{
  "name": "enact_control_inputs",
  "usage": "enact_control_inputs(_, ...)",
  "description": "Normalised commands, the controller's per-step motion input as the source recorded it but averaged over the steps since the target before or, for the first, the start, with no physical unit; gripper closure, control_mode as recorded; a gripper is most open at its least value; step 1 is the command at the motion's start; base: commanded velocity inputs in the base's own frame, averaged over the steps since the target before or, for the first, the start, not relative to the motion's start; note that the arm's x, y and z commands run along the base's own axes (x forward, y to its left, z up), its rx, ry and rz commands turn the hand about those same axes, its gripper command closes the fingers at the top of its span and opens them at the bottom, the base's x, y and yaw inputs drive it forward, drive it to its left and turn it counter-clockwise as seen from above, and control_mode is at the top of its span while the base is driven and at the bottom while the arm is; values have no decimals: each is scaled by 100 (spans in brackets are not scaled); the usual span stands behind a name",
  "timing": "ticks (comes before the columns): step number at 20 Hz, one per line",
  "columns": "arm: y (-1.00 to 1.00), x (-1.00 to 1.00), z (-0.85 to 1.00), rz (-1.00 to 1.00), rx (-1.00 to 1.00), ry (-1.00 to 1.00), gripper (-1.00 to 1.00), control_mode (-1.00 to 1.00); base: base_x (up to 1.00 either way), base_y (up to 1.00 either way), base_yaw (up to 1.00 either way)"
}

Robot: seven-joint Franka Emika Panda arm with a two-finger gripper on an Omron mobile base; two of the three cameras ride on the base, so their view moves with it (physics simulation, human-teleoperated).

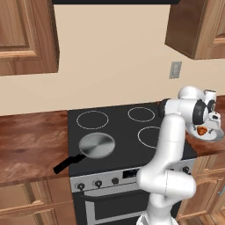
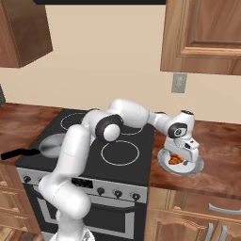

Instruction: Pick the croissant and place it on the pan. Then turn on the stove to warm the croissant.

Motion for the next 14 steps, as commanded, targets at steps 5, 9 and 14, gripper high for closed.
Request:
enact_control_inputs(5, 0, 0, -19, 0, 0, 0, -100, -100, 0, 0, 0)
enact_control_inputs(9, 0, 0, -13, 0, 0, 0, 100, -100, 0, 0, 0)
enact_control_inputs(14, 0, -3, -9, 3, 0, -11, 100, -100, 0, 0, 0)
